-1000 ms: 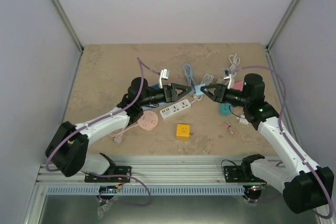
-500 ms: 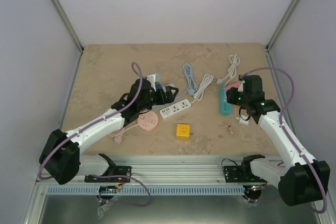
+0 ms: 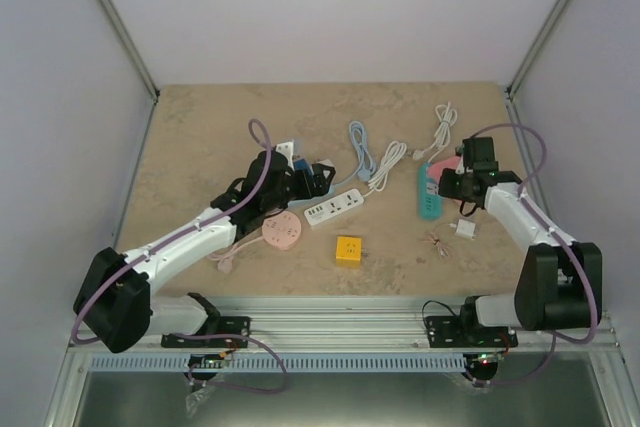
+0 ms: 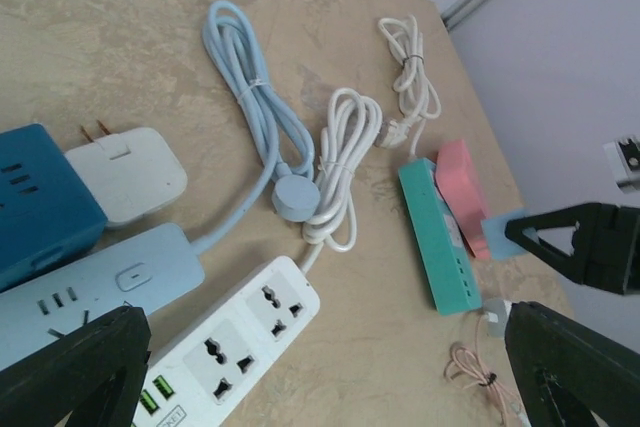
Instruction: Insert the plug
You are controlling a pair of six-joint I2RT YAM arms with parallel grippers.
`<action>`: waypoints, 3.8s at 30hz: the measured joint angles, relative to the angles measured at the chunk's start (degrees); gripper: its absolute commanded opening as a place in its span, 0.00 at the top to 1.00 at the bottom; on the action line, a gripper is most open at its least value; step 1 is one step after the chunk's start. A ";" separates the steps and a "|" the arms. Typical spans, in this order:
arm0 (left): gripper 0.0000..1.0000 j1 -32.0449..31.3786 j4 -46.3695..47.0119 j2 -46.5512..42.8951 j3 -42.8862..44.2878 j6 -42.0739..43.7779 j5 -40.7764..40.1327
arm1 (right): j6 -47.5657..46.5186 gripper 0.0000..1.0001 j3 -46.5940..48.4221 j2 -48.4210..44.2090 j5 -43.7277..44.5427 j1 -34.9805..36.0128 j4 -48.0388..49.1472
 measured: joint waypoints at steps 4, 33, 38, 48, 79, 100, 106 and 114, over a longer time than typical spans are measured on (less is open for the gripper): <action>0.01 0.00 0.02 1.03 0.85 0.85 2.62 | -1.70 1.00 0.83 1.33 -1.53 -1.92 0.85; 0.06 -7.50 -2.86 28.30 22.77 1.22 9.70 | -12.00 0.99 19.02 21.66 -11.28 -17.03 1.03; 0.09 -8.09 -4.44 34.97 28.46 1.16 9.99 | -14.53 1.00 24.22 25.38 -16.20 -17.14 -0.74; 0.16 -9.53 -4.02 44.11 37.44 -2.56 9.31 | -17.31 0.99 27.17 27.54 -20.37 -18.71 -3.78; 0.29 -10.88 -3.43 62.62 55.47 -11.58 10.58 | -18.56 1.00 26.21 28.63 -26.23 -21.00 -2.03; 0.34 -11.41 -5.01 66.45 59.78 -11.80 11.50 | -18.14 1.00 25.79 29.44 -27.87 -21.68 -0.50; 0.37 -11.50 -5.01 66.77 59.80 -11.82 11.96 | -18.14 0.99 25.79 29.75 -28.37 -21.68 -0.15; 0.44 -11.58 -4.57 68.08 61.55 -12.00 12.57 | -18.32 0.99 25.79 29.79 -28.17 -21.57 -0.17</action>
